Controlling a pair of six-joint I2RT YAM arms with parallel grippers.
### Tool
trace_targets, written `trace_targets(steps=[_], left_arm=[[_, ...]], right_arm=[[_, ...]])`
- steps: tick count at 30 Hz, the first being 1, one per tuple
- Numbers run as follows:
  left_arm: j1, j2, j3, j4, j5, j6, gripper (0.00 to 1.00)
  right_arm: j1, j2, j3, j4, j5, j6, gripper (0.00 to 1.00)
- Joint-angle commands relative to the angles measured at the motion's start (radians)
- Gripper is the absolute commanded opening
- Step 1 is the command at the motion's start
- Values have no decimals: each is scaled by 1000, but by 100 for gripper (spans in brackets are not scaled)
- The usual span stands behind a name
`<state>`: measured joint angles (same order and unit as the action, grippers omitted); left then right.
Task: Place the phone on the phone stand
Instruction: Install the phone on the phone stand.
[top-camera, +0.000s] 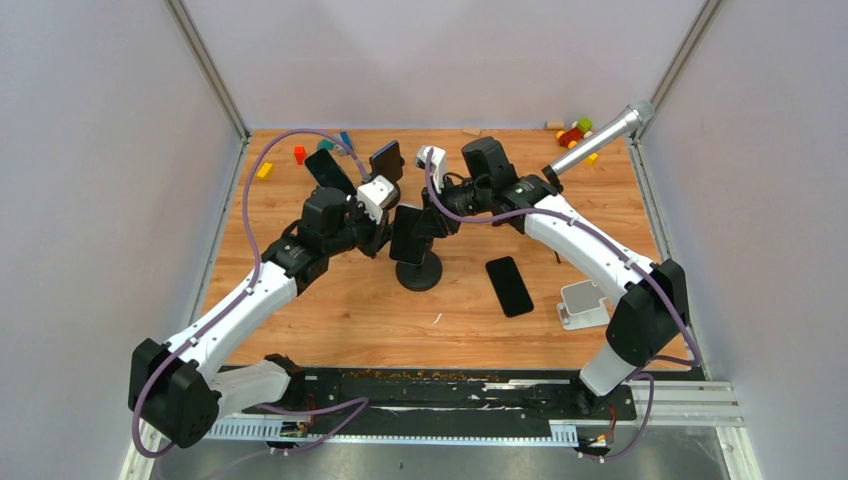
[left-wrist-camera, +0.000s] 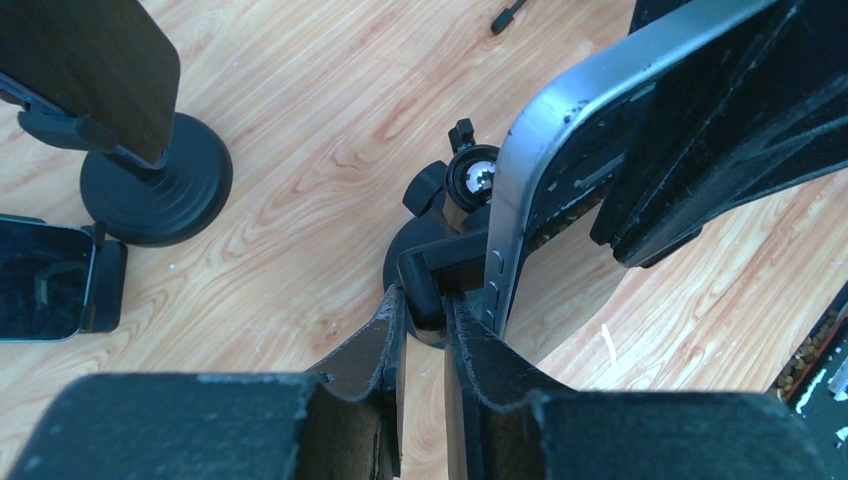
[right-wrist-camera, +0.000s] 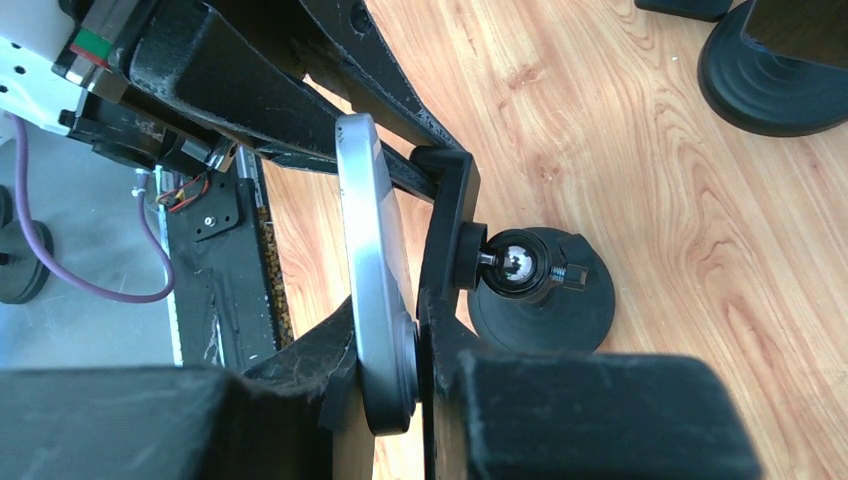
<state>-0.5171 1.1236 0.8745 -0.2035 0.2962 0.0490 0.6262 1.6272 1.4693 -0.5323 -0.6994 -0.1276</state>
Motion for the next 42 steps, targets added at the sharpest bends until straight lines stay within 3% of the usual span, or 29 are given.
trace_targets(steps=[1,8,21,42], left_arm=[[-19,-28,62,-50,-6,7,0],[-23,-17,64,-47,-11,-33,0],[-27,-11,57,-34,-19,-66,0],[-109,-15,71,-76,-197,-110,0]], right_arm=[[-31,67,-3,-75,413,-44,0],[-10,74,-3,-75,516,-95,0],[3,111,-9,-95,554,-136,0],[-11,137,37,-153,688,-169,0]])
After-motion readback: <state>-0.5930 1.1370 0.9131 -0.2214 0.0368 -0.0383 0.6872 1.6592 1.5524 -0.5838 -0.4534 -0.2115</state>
